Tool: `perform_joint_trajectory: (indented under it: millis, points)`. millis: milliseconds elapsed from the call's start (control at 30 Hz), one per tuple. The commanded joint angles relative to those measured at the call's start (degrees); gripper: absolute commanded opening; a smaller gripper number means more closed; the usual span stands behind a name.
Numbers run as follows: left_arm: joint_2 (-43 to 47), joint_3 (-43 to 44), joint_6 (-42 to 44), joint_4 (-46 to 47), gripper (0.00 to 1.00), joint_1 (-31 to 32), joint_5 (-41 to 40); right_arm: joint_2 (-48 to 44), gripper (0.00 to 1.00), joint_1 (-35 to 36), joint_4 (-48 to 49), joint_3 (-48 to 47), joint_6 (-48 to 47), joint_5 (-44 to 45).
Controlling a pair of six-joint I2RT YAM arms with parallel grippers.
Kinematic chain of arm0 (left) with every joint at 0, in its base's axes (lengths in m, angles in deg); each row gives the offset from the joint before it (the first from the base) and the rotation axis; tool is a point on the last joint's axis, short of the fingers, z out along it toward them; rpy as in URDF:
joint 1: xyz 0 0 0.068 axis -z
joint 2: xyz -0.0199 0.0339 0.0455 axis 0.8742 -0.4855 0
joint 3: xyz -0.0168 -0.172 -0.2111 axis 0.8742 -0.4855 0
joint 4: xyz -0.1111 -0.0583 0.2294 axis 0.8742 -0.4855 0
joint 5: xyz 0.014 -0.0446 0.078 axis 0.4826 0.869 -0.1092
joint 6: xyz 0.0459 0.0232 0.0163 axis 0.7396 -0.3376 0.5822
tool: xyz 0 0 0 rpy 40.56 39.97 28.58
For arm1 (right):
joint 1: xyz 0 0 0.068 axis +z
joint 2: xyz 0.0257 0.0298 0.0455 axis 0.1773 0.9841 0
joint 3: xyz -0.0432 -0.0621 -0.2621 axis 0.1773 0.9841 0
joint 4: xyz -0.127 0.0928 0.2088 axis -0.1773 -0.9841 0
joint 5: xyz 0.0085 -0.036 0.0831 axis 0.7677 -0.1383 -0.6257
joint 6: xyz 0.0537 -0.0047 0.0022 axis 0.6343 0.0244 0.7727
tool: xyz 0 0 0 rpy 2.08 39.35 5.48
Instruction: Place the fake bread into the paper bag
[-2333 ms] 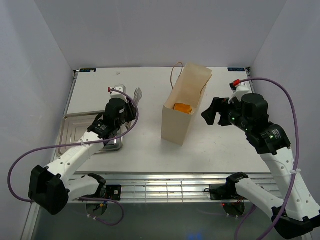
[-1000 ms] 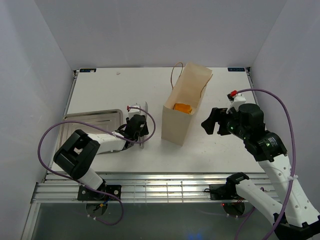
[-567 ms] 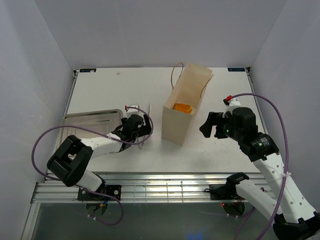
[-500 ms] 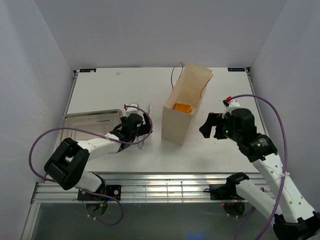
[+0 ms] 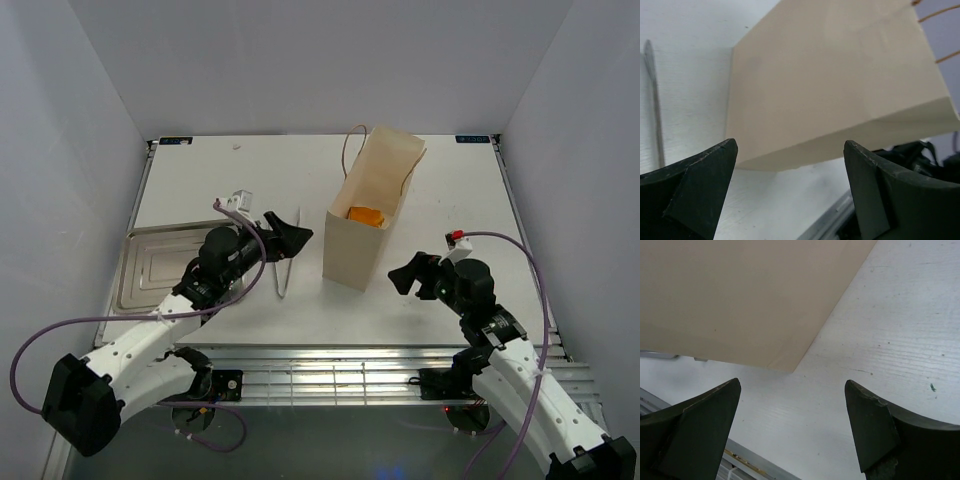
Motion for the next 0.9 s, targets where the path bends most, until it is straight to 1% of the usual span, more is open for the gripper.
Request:
perform_joint_trajectory:
  millis: [0, 67, 100, 167, 200, 233, 267, 300, 333, 367, 400, 433, 467, 533, 667, 767, 800, 867]
  points:
    - [4.91, -4.93, -7.30, 6.24, 0.98, -2.22, 13.14, -3.61, 0.90, 0.29, 16.54, 5.84, 3.96, -1.92]
    - [6.40, -9.85, -10.48, 13.00, 0.98, -4.68, 16.92, -5.02, 0.90, 0.20, 19.81, 8.58, 5.45, -2.18]
    - [7.02, -11.61, -14.06, 18.42, 0.98, -5.73, 21.12, -6.34, 0.90, 0.29, 23.23, 9.90, 5.99, -2.45]
    - [6.85, -17.76, -18.64, 26.00, 0.98, -8.81, 25.53, -7.40, 0.90, 0.29, 26.23, 13.68, 7.30, -3.15]
    - [6.15, -20.13, -23.98, 30.30, 0.98, -9.77, 29.29, -8.54, 0.90, 0.29, 27.55, 14.83, 7.57, -3.50]
    - [5.45, -22.50, -26.73, 40.26, 0.98, -11.26, 30.64, -9.07, 0.90, 0.29, 29.83, 16.92, 7.83, -4.20]
    - [4.49, -26.96, -29.28, 45.67, 0.98, -11.89, 31.87, -9.68, 0.90, 0.29, 30.81, 17.99, 8.18, -4.38]
    - [3.43, -28.92, -31.65, 50.51, 0.98, -12.42, 32.84, -11.08, 0.90, 0.29, 31.69, 18.96, 8.36, -4.56]
    - [0.46, -30.85, -35.94, 61.26, 0.98, -13.29, 34.24, -11.97, 0.90, 0.29, 33.44, 20.01, 8.63, -4.91]
    - [-1.31, -34.18, -37.98, 67.02, 0.98, -13.47, 34.69, -12.93, 0.90, 0.29, 34.33, 21.76, 8.80, -5.08]
    - [-3.15, -35.35, -39.83, 72.04, 0.98, -13.74, 34.95, -14.77, 0.90, 0.20, 35.12, 24.39, 9.24, -5.17]
    - [-7.00, -36.92, -42.55, 81.49, 0.98, -13.83, 35.48, -15.74, 0.90, 0.20, 35.82, 25.55, 9.59, -5.35]
    - [-8.60, -37.90, -43.36, 85.24, 0.98, -13.91, 36.01, -16.80, 0.90, 0.20, 37.22, 27.73, 9.68, -5.44]
    - [-9.32, -39.66, -43.89, 88.43, 0.98, -13.92, 36.97, -19.70, 0.90, 0.20, 38.02, 29.51, 10.29, -5.96]
    - [-0.47, -42.74, -41.79, 87.83, 0.98, -13.92, 37.15, -24.36, 0.90, 0.20, 39.96, 33.90, 11.61, -6.93]
    - [2.53, -46.07, -42.66, 87.83, 0.98, -14.00, 37.07, -28.40, 0.90, 0.20, 38.82, 36.63, 12.84, -6.49]
    - [4.89, -47.47, -43.27, 87.74, 0.98, -14.09, 36.11, -30.41, 0.90, 0.29, 37.69, 37.50, 13.11, -6.40]
    - [7.71, -49.07, -42.84, 85.02, 0.98, -14.18, 37.76, -33.31, 0.90, 0.20, 35.58, 37.95, 13.55, -5.79]
